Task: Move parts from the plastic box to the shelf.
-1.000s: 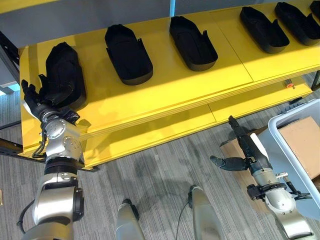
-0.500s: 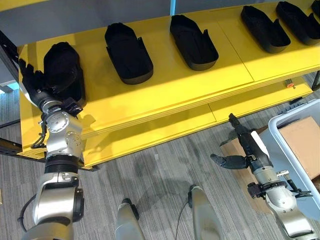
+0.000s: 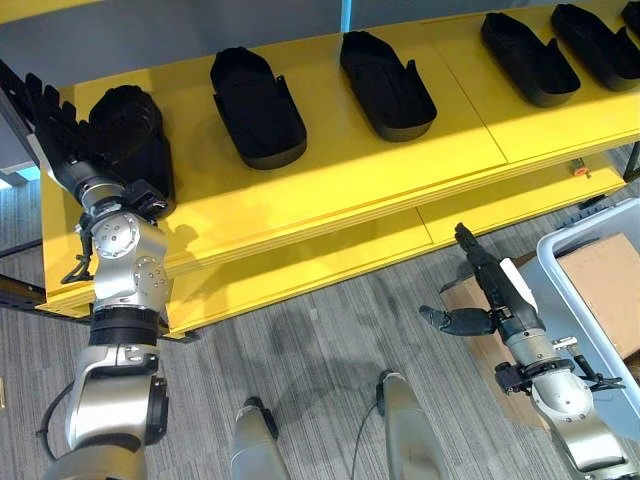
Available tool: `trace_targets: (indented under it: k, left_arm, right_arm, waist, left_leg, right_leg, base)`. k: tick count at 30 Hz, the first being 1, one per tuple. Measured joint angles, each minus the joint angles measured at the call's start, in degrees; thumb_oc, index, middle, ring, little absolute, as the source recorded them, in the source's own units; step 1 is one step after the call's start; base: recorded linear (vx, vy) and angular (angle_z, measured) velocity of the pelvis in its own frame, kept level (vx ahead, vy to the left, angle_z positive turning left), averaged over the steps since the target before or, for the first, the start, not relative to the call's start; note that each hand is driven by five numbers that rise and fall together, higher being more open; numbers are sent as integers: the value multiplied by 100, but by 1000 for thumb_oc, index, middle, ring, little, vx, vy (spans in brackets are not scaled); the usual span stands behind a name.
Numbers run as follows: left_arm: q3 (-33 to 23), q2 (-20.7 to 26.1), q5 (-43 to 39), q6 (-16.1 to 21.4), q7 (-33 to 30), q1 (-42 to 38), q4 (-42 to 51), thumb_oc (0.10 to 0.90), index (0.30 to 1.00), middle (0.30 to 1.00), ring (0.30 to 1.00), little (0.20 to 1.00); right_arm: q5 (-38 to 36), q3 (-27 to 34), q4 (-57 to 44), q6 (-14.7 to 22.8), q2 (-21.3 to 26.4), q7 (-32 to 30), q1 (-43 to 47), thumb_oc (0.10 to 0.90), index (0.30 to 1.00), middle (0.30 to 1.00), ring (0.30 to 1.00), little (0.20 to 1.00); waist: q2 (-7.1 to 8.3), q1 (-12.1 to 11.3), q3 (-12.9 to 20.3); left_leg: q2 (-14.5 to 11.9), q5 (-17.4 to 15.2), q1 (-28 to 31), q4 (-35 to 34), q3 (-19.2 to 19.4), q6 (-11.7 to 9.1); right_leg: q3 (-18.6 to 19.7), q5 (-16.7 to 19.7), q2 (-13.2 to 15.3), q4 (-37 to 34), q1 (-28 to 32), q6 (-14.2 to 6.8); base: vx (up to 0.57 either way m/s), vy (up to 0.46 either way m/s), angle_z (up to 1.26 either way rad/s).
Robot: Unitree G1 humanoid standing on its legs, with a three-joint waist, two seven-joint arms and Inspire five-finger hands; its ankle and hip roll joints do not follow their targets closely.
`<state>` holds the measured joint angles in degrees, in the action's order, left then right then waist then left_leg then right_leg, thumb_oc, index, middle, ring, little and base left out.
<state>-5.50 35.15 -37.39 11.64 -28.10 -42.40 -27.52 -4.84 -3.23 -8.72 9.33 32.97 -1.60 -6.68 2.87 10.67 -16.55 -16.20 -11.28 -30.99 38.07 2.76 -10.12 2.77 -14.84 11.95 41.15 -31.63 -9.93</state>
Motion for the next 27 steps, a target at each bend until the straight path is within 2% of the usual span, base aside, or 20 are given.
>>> trace_targets:
  k: [2,6,8,9,10,11,12,15,19,21,27]
  left_arm:
    - [32,86,127,0,21,187,274,900,1000,1000,1000,1000]
    - [73,860,1015,-4,175,857,814,900,1000,1000,1000,1000]
    - [-230,1449,1944,-35,277,1971,1642,900,1000,1000,1000,1000]
    - [-277,1538,2104,-35,282,2118,1725,900,1000,1000,1000,1000]
    - [-574,1667,2796,-87,314,2589,1913,900,1000,1000,1000,1000]
    - [-678,1758,3083,-118,356,2889,2036,900,1000,1000,1000,1000]
    - [-965,1793,3645,-243,433,3480,2408,900,1000,1000,1000,1000]
    - [-1231,1595,4444,-304,563,4061,2764,900,1000,1000,1000,1000]
    - [-1302,1494,5061,-420,675,4483,3089,900,1000,1000,1000,1000]
    - [-1545,1490,5842,-448,772,4973,3525,900,1000,1000,1000,1000]
    - [-1686,1294,6441,-350,981,5206,3982,900,1000,1000,1000,1000]
  right_arm:
    - [0,7,0,50,-2,19,-2,900,1000,1000,1000,1000]
    - [-1,308,2,75,-2,72,-27,900,1000,1000,1000,1000]
    - [-2,624,1,140,-2,117,-174,900,1000,1000,1000,1000]
    - [-3,673,3,140,-2,117,-215,900,1000,1000,1000,1000]
    - [-59,701,18,147,3,166,-221,900,1000,1000,1000,1000]
    - [-90,724,17,155,-1,187,-253,900,1000,1000,1000,1000]
    - [-89,745,11,157,-12,245,-266,900,1000,1000,1000,1000]
    - [-89,752,4,163,-105,276,-257,900,1000,1000,1000,1000]
    - [-89,756,-6,168,-107,302,-237,900,1000,1000,1000,1000]
    - [-88,833,-65,168,-107,327,-307,900,1000,1000,1000,1000]
    - [-89,1007,-85,166,-105,367,-407,900,1000,1000,1000,1000]
  waist:
    - [-4,-9,-3]
    - [-118,-51,-73]
    - [-173,-220,-102]
    - [-177,-268,-104]
    - [-191,-363,-112]
    - [-198,-384,-116]
    - [-208,-526,-123]
    - [-209,-623,-125]
    - [-204,-649,-126]
    - [-192,-632,-133]
    - [-195,-657,-133]
  left_leg:
    - [0,0,10,-2,1,0]
    - [1,2,24,-24,2,-2]
    - [4,2,55,-48,15,-1]
    - [4,1,61,-49,17,0]
    - [7,-1,73,-50,17,3]
    - [9,-3,88,-51,16,7]
    - [14,-21,93,-50,5,42]
    - [22,-22,110,-48,-10,45]
    - [36,-23,102,-49,-30,47]
    - [35,-23,103,-58,-28,47]
    - [37,-12,114,-70,-27,50]
  right_leg:
    - [3,0,0,0,7,0]
    - [5,0,0,14,12,0]
    - [17,-2,-1,9,25,4]
    - [20,-4,-1,8,26,5]
    - [22,-9,0,13,46,2]
    - [23,-11,4,12,59,0]
    - [13,-19,13,17,75,-2]
    - [-4,-27,21,16,108,4]
    - [-24,-28,34,13,128,5]
    - [-27,-28,35,6,124,5]
    - [-35,-27,38,-10,144,4]
  base:
    - [0,0,0]
    - [0,0,0]
    - [0,0,0]
    - [0,0,0]
    - [0,0,0]
    - [-12,0,4]
    - [-15,1,5]
    - [-13,2,4]
    - [-5,1,3]
    - [0,0,0]
    - [0,0,0]
